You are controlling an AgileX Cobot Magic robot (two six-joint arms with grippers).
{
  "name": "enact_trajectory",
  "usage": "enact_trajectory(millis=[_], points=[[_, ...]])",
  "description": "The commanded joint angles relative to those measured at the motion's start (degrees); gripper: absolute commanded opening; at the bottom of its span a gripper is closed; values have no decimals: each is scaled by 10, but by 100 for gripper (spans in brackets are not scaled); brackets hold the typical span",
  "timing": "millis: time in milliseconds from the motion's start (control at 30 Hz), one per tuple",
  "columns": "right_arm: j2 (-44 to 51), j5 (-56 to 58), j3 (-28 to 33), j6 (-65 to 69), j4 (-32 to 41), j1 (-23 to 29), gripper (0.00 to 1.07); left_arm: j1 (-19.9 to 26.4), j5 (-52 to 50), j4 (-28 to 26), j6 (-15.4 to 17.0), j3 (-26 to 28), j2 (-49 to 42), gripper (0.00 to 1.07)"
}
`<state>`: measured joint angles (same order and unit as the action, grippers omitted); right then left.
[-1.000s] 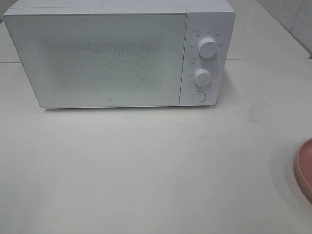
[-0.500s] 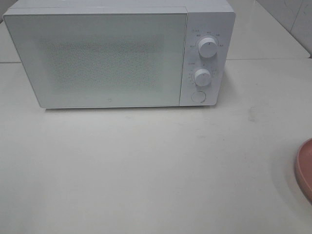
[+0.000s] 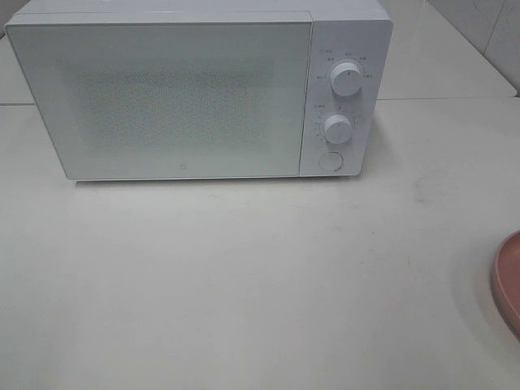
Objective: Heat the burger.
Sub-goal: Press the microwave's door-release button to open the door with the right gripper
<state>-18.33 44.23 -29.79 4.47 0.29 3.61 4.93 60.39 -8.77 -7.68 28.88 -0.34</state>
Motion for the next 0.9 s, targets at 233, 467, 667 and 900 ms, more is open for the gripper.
enact_trajectory(millis=[233,467,667,900], points=[[-41,-102,41,0,1,1,73,1,-8,2,5,-2,-14,100],[-101,-201,69,0,1,1,73,1,-8,2,5,-2,-14,100],[-149,-254,77,0,1,1,73,1,-8,2,5,-2,-14,100],[-234,-356,77,0,1,1,73,1,-8,2,5,-2,-14,100]])
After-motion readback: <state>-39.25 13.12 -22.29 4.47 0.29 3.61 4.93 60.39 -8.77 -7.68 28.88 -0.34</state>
